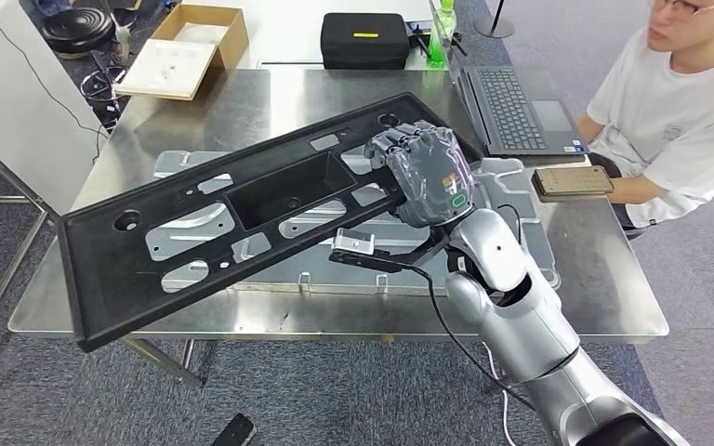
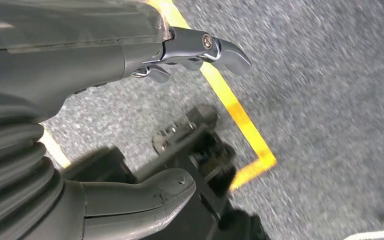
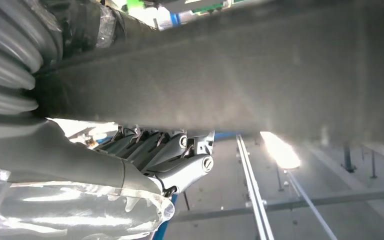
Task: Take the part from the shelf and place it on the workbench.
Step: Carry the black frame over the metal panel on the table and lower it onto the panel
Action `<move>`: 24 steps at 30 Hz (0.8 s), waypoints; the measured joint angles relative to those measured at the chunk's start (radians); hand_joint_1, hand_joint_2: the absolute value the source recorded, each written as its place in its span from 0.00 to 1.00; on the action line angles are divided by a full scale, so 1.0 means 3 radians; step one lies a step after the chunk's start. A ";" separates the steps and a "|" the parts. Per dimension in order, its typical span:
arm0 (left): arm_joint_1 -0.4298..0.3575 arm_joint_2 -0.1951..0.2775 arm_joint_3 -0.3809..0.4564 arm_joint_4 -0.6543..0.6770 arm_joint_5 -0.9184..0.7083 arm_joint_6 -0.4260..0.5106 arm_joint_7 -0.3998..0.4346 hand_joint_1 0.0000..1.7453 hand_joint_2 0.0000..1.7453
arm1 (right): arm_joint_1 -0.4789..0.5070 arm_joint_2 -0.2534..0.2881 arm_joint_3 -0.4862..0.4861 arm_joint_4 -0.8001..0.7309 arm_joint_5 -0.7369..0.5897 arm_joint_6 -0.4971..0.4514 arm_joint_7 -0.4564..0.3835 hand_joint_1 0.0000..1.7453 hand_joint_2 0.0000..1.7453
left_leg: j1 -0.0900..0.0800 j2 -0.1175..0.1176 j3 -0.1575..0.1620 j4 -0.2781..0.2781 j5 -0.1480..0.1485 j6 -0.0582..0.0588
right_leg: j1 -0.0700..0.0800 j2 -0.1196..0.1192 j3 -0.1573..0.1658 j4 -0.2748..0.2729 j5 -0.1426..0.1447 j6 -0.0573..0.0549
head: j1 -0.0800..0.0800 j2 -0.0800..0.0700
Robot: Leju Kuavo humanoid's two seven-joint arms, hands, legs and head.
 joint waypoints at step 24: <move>0.0014 -0.0008 0.0000 0.0000 -0.0048 -0.0051 -0.0137 0.00 1.00 | 0.0007 -0.0029 -0.0115 0.0117 -0.0017 -0.0003 0.0011 1.00 1.00 | 0.0024 -0.0005 -0.0239 0.0725 -0.0374 -0.0089 | -0.0010 -0.0019 -0.0243 0.0010 0.0240 -0.0091 | -0.0001 0.0000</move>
